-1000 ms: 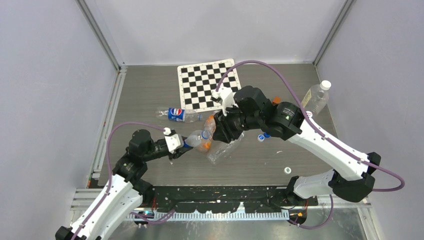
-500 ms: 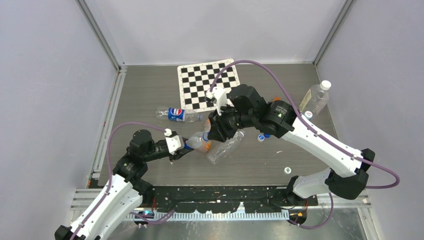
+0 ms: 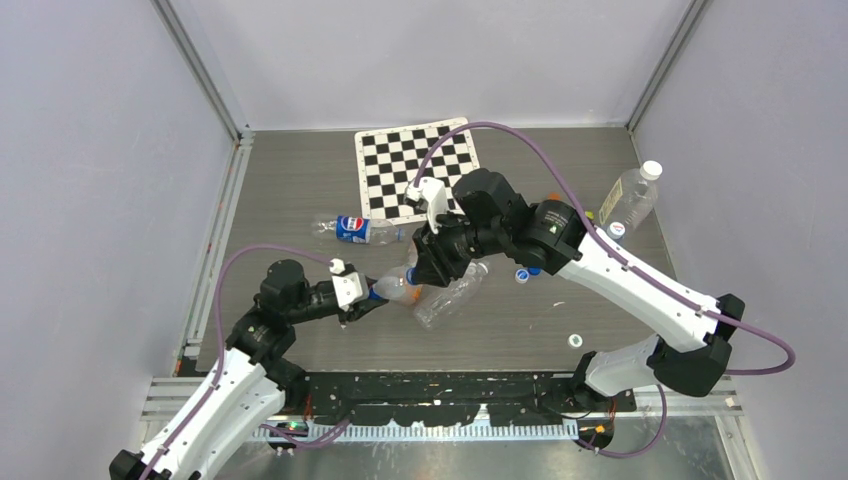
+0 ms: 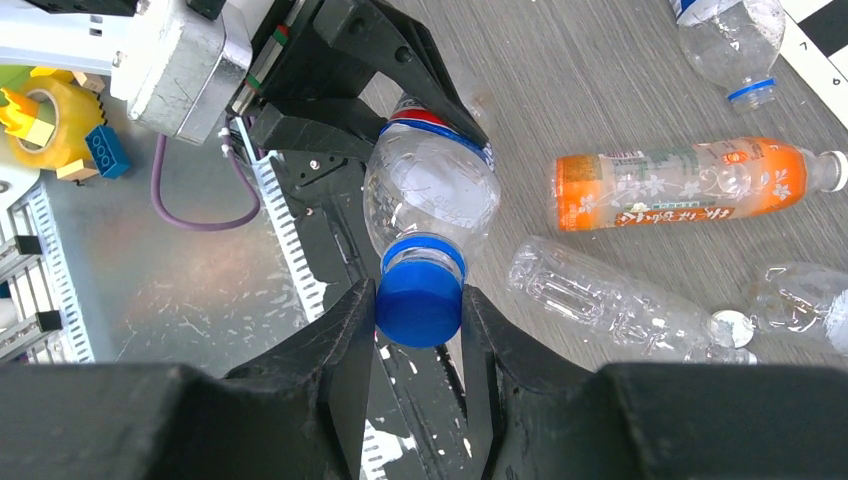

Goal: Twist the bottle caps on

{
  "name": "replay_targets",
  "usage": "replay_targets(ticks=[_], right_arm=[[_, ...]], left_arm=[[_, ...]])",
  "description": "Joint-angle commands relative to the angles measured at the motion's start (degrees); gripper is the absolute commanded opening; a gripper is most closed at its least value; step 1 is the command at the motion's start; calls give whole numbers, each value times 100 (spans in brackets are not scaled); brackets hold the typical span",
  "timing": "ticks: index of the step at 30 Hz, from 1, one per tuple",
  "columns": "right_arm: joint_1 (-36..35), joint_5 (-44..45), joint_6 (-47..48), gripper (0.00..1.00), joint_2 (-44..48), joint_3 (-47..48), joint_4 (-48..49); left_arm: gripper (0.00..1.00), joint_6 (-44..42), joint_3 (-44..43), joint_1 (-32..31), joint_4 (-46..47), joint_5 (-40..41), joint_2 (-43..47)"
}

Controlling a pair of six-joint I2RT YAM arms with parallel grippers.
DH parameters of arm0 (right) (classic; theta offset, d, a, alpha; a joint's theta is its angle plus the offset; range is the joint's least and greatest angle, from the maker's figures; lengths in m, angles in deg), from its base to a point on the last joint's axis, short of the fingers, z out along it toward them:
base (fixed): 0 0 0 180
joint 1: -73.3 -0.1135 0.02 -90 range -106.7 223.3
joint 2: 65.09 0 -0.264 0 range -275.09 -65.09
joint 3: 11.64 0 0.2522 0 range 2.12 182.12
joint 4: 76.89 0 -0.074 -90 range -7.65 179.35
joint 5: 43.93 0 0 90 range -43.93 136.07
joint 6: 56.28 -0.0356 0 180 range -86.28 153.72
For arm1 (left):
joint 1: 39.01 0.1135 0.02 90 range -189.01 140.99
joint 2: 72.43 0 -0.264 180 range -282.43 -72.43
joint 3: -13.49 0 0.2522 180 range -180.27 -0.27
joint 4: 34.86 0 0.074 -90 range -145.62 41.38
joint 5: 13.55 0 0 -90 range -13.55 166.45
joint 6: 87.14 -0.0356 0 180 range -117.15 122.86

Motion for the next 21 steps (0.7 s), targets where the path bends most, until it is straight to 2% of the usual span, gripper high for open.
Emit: replay_targets(ticks=[1,13,21], right_arm=[[-28,-166,196,19,-81,176,-29],[-24,-532,557,19,-196,294,-291],[-29,-847,563,19,-159,170,-189]], left_arm=[[35,-118,6,-35,147,-271,42],[33,-145,-1,-78,136,-472,7],[34,182,84,-88,535,-701,46]])
